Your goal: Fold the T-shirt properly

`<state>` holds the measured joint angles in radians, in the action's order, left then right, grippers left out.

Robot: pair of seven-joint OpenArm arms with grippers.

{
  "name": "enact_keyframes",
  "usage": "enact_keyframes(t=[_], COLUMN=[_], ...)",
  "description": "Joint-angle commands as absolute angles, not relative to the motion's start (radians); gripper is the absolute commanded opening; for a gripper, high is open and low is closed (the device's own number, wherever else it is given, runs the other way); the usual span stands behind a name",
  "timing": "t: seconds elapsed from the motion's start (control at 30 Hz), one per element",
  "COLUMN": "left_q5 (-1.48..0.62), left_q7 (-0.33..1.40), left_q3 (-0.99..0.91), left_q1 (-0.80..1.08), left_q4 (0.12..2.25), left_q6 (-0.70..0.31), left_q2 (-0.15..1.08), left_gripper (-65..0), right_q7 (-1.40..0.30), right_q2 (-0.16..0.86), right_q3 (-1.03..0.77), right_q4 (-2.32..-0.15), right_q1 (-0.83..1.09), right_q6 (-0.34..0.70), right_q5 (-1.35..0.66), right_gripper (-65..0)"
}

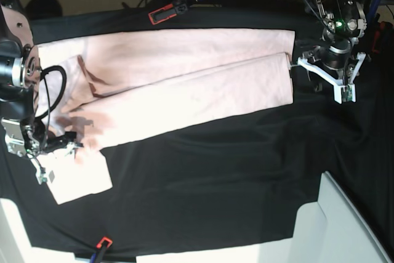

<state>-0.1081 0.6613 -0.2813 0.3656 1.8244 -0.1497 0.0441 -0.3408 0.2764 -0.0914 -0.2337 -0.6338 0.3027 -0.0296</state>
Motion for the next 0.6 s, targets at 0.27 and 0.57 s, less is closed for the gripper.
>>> enact_keyframes(t=[0.27,0.57], left_q5=[-0.110,-0.111], left_q7=[0.642,0.791], left_q3=[-0.285,-0.275], left_q1=[0.354,0.168], left_q4=[1.842,1.710], left_q6=[-0.145,-0.145], left_q2=[0.051,0.050], left_gripper=[-38.8,-38.5], right_q7=[-0.358,-0.355], right_q2=[0.289,0.291], right_q3=[-0.085,-0.085], right_q4=[-0.217,-0.249], right_q1=[-0.644,-0.642], right_q6=[0.311,0.317], right_q5=[-0.124,-0.124], right_gripper=[-65.0,-65.0])
